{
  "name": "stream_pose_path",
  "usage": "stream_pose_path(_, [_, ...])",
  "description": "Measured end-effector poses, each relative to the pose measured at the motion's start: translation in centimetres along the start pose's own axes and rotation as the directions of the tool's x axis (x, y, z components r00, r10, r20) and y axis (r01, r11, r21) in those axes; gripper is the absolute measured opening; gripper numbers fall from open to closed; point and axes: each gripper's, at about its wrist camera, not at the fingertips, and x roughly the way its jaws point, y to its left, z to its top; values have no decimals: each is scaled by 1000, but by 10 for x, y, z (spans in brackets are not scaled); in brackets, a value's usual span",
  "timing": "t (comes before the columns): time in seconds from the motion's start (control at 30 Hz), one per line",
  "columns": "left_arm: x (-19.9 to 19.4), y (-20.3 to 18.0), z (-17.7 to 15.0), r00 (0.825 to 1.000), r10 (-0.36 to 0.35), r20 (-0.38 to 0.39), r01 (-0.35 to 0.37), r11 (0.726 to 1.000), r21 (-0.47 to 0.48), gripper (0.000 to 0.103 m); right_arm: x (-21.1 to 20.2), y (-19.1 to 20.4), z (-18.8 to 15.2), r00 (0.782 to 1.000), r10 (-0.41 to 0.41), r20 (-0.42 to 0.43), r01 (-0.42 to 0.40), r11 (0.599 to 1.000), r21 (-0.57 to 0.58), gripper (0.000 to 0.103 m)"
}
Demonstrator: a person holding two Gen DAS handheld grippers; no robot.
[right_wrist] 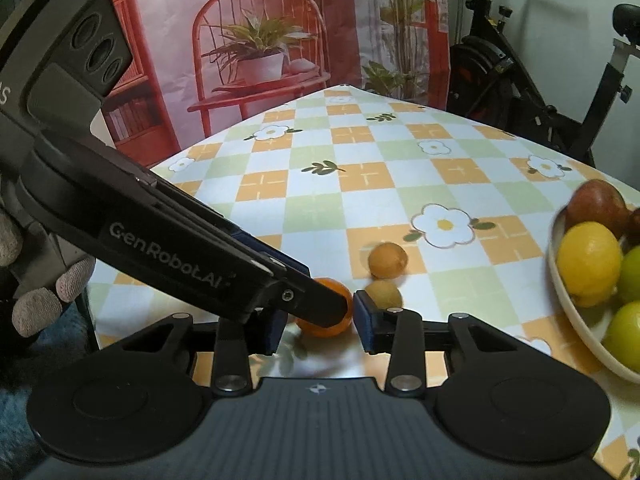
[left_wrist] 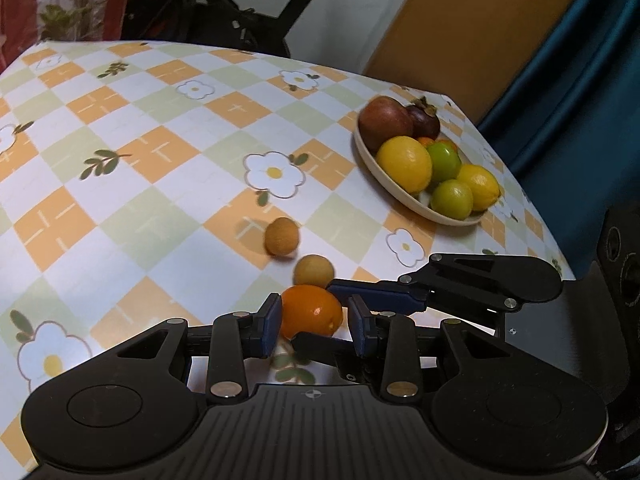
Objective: Organize fruits
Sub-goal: 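Close the left gripper on the last tangerine, then carry the tangerine onto the plate and open the left gripper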
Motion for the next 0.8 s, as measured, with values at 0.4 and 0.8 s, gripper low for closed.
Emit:
stream_pose_path(0.4, [7, 5, -2, 1000, 8, -24, -8, 1000, -20, 37, 0, -4, -11, 1000, 14, -8, -13, 1000, 21, 43])
stream_pose_path(0.8, [9, 0, -4, 1000, 9, -1, -9, 1000, -21, 39, 9, -8, -11, 1000, 2, -12, -2, 999, 38, 40])
